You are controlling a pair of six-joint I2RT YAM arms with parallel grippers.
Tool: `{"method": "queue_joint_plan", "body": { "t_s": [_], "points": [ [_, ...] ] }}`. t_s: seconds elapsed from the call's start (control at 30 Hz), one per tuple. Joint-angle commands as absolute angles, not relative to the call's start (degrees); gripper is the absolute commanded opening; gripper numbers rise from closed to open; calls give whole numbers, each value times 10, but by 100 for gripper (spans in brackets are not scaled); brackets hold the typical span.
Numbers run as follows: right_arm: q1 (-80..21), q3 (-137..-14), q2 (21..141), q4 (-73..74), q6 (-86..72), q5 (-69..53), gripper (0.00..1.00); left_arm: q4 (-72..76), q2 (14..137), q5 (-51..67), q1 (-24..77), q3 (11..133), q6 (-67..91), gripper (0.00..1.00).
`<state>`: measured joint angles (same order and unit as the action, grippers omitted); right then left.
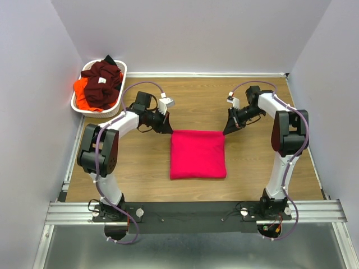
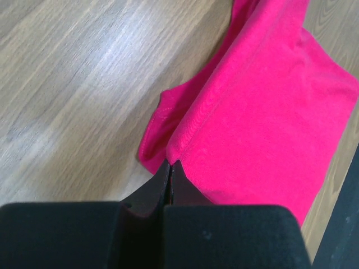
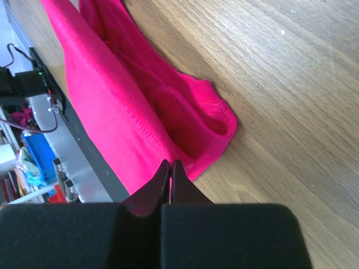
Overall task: Fold and stack the t-shirts
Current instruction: Fold the tshirt
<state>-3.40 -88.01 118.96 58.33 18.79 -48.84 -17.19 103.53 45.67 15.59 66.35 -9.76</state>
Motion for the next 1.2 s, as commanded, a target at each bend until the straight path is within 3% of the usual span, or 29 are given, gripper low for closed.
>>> {"method": "queue_joint_plan", "body": {
  "t_s": [0.0,0.27,0.9,1.0,1.03,1.13,1.17],
  "points": [
    [-36,-887,1175,577,178,-507,1,-185,1001,421,150,648,-120,0],
    [-35,-889,1201,527,150,-475,1,-157,1061,367,131,656,-112,0],
    [-36,-957,1279,434,47,-464,2,-136,1145,370,111,727,-108,0],
    [-35,-984,1287,432,33,-448,13,-145,1150,367,110,750,-112,5],
    [-35,-988,1285,433,30,-437,27,-151,1145,367,107,756,-116,13],
    [-35,-997,1267,435,25,-415,47,-156,1129,374,94,775,-113,31],
    [-35,-1000,1260,435,22,-406,61,-161,1111,384,89,780,-113,39]
  ]
}}
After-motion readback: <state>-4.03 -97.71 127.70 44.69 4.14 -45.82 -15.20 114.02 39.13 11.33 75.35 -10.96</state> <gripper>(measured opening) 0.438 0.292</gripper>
